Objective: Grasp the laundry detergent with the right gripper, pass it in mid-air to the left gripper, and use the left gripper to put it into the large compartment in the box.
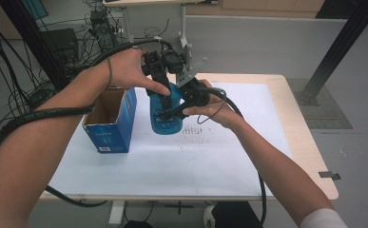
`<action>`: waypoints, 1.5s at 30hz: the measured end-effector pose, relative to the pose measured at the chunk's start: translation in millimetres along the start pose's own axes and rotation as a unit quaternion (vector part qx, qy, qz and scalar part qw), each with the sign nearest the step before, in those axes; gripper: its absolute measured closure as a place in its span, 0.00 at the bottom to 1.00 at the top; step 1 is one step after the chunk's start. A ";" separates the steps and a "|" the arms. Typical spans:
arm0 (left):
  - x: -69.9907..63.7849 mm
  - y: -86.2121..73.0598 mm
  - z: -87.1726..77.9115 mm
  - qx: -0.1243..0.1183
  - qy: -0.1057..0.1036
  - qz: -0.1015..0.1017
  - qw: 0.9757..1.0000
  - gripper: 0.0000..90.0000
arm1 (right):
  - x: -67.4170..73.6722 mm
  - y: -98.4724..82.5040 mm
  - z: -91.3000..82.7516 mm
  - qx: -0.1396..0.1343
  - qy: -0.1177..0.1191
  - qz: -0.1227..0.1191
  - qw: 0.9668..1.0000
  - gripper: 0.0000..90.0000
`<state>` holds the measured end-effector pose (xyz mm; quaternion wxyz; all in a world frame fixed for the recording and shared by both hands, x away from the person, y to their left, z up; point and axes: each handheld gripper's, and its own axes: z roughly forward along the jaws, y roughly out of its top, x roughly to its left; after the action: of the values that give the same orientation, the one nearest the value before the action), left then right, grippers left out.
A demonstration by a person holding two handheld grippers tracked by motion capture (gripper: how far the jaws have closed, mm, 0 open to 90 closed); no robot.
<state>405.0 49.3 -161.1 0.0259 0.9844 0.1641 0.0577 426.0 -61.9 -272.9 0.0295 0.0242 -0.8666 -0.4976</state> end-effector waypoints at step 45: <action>-2.1 4.4 -1.2 -0.013 0.002 0.003 1.000 0.07 | -0.5 0.0 -4.1 -0.006 0.004 0.000 1.000 0.48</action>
<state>404.3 44.6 -159.8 0.0381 0.9843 0.1606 0.0622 426.8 -65.4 -270.9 0.0333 0.0259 -0.8634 -0.5028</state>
